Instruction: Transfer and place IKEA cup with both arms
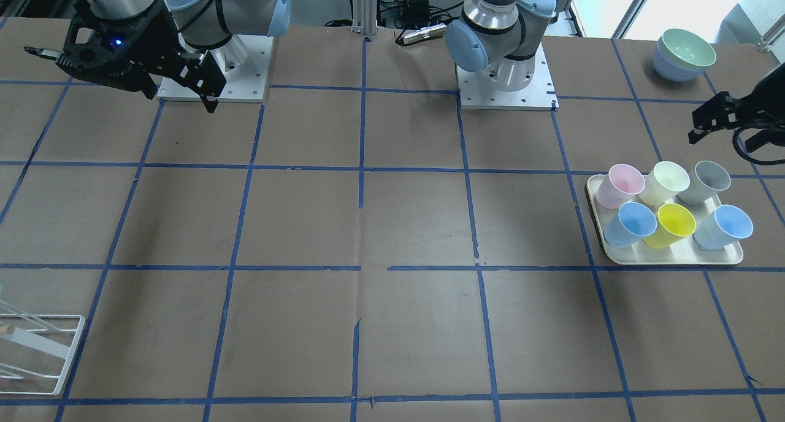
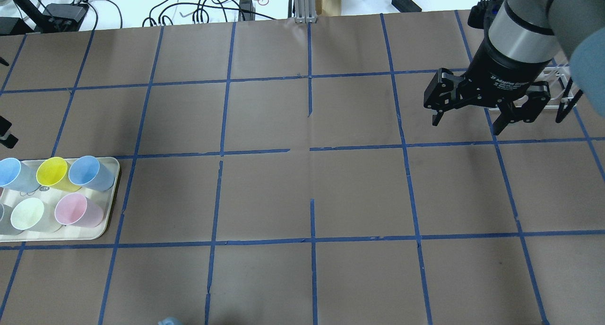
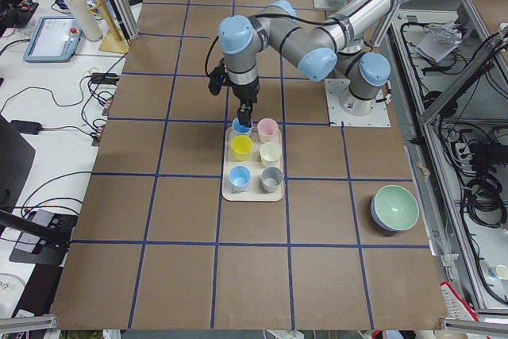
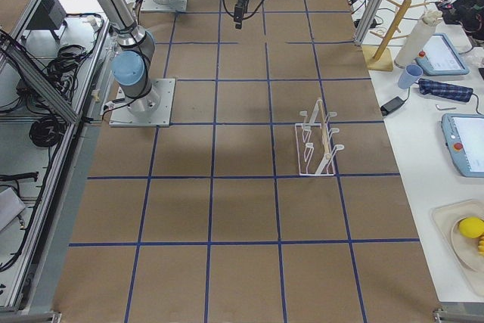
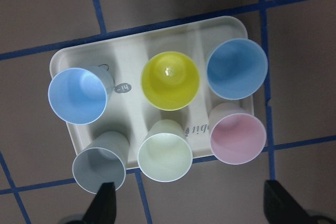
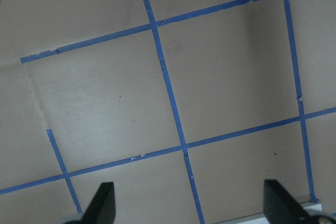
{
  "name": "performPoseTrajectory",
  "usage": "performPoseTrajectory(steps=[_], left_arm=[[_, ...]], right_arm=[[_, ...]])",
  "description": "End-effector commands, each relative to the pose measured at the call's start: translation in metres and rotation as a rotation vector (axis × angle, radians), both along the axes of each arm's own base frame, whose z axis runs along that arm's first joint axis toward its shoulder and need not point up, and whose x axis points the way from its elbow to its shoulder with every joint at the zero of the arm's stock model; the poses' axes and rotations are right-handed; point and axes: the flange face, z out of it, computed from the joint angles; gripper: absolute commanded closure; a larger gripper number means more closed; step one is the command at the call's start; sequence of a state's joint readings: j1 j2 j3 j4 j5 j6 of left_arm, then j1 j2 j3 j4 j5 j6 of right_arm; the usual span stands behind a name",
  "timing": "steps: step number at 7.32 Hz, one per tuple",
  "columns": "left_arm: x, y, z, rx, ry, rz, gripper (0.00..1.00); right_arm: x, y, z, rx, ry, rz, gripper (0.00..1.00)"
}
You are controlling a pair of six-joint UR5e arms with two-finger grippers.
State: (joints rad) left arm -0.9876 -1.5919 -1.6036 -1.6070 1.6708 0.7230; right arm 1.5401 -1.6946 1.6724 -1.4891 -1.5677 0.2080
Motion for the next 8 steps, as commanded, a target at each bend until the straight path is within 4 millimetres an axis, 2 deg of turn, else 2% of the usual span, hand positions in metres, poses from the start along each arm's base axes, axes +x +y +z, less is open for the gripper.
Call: performPoseTrajectory(steps=[1, 2, 5, 6, 7, 8], left_arm=[[-0.089, 0.011, 0.024, -0.007, 0.015, 0.044, 0.0], [-0.124, 0.016, 0.028, 0.005, 0.015, 0.075, 0.0], [-0.259, 0.02, 0.033, -0.03, -0.03, 0.128, 0.0], [-0.288, 0.023, 0.032, -0.055, -0.039, 0.163, 0.0], [-0.307, 0.024, 0.031, -0.1, -0.036, 0.147, 0.0], [-0.315, 0.027, 0.028, -0.103, -0.033, 0.129, 0.0]], right_arm=[[0.0, 0.001, 0.001, -0.001, 0.0, 0.004, 0.0], [0.0, 0.001, 0.001, -0.001, 0.0, 0.004, 0.0], [0.0, 0.002, 0.002, -0.007, 0.001, 0.006, 0.0], [0.0, 0.002, 0.003, -0.01, 0.002, 0.007, 0.0], [0.0, 0.001, 0.003, -0.013, 0.002, 0.007, 0.0], [0.0, 0.002, 0.004, -0.015, 0.002, 0.007, 0.0]])
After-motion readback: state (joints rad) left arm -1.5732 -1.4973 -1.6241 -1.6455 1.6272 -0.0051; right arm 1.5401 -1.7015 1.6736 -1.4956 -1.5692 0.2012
